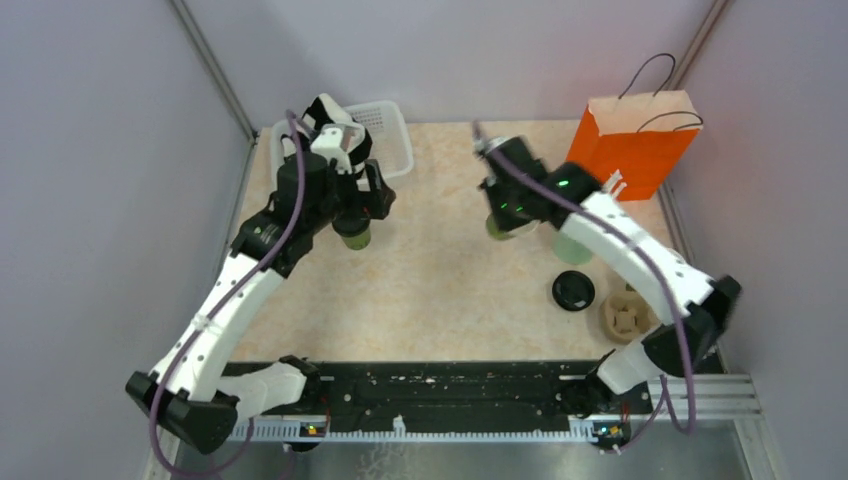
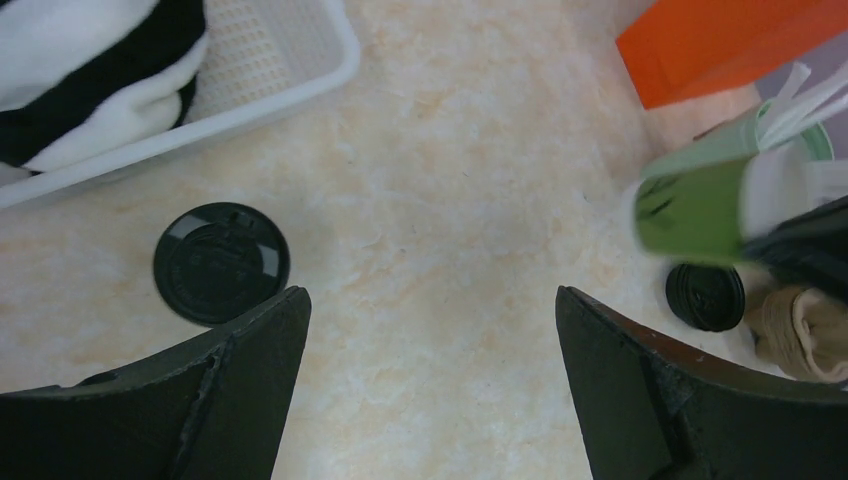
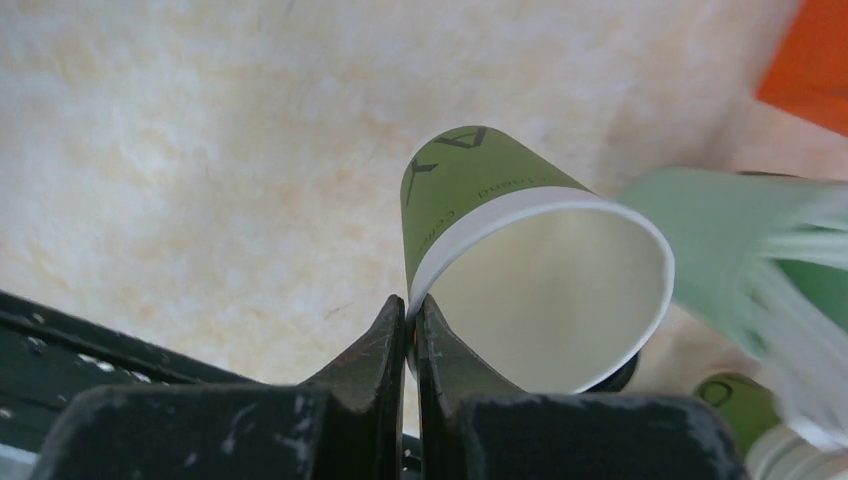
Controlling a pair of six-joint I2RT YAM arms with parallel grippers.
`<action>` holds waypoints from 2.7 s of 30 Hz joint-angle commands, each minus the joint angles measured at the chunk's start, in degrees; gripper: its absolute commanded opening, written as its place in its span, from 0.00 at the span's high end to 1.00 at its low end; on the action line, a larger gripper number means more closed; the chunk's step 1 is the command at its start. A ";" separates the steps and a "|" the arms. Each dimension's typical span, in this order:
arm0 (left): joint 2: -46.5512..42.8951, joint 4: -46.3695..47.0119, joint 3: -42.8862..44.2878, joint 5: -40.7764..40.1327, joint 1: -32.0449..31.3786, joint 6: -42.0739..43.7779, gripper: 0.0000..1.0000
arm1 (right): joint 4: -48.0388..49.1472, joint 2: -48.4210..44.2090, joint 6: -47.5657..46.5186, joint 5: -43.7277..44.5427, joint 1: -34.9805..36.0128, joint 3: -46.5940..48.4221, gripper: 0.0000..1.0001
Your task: Pack the takeout coffee
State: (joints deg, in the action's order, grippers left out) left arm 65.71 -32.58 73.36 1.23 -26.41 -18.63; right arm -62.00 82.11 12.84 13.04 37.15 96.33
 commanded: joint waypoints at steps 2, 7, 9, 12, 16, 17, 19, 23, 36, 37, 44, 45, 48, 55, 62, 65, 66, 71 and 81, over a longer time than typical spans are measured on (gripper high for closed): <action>-7.57 -5.10 0.73 -12.26 1.05 -3.81 0.02 | 4.48 10.19 0.48 6.00 17.90 -7.54 1.00; -11.67 -7.38 0.95 -13.83 1.10 -4.32 0.02 | 10.83 14.66 -0.64 5.77 27.04 -12.41 1.00; -12.11 -8.33 1.60 -14.06 1.11 -4.10 0.02 | 12.53 15.13 -0.93 4.51 28.00 -14.25 1.00; -12.19 -9.62 2.53 -14.21 1.12 -3.87 0.02 | 14.29 15.15 -1.23 3.94 29.48 -16.63 1.00; -11.89 -9.89 3.15 -13.22 1.17 -3.58 0.02 | 12.49 14.87 -0.05 4.04 30.59 -16.21 0.90; -11.85 -9.90 3.16 -13.04 1.11 -3.40 0.02 | 11.14 14.39 0.82 4.29 30.70 -15.12 0.84; -11.69 -9.98 3.35 -12.80 1.11 -2.94 0.02 | 7.08 12.84 2.95 5.26 30.68 -11.37 0.70; -11.31 -9.75 3.32 -12.35 1.10 -1.91 0.02 | -0.10 8.44 7.09 8.75 30.44 -2.49 0.48; -8.75 -6.48 3.01 -8.84 1.11 2.02 0.02 | -1.00 -13.60 18.26 7.29 -6.96 -32.13 0.48; -8.69 -6.14 2.56 -8.07 1.10 2.02 0.02 | 0.20 -12.74 17.45 5.74 -9.66 -33.99 0.48; -7.94 -4.73 1.75 -3.69 1.12 3.07 0.02 | 9.27 -7.13 16.97 1.05 -16.71 -38.70 0.57; -7.97 -4.39 1.46 -2.96 1.14 3.08 0.02 | 10.53 -6.39 17.36 0.86 -16.83 -39.18 0.58; -7.74 -3.79 1.08 -1.74 0.38 3.02 0.02 | 13.44 -4.46 18.60 0.55 -17.14 -40.04 0.63; -8.20 -4.55 1.18 -3.75 -3.06 5.39 0.02 | 17.21 -2.07 21.34 1.67 -17.23 -42.16 0.70; -8.74 -4.74 1.04 -4.84 -3.72 6.50 0.02 | 17.85 -2.28 22.10 2.90 -17.20 -44.91 0.79; -8.53 -4.61 1.16 -4.84 -3.82 6.59 0.02 | 17.88 -2.21 21.86 2.97 -17.20 -45.01 0.80; -8.41 -4.51 1.17 -4.76 -3.81 6.59 0.02 | 17.88 -2.08 21.76 3.01 -17.19 -44.93 0.82; -8.09 -4.54 1.38 -4.75 -3.78 6.64 0.02 | 18.15 -1.83 21.48 2.99 -17.21 -45.62 0.85; -7.96 -4.60 1.64 -4.66 -3.80 6.68 0.02 | 18.67 -2.49 21.61 3.30 -17.24 -47.57 0.89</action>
State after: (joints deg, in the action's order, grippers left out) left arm 57.91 -39.44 74.54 -2.85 -30.02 -12.88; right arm -42.33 79.90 34.15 16.78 20.32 50.57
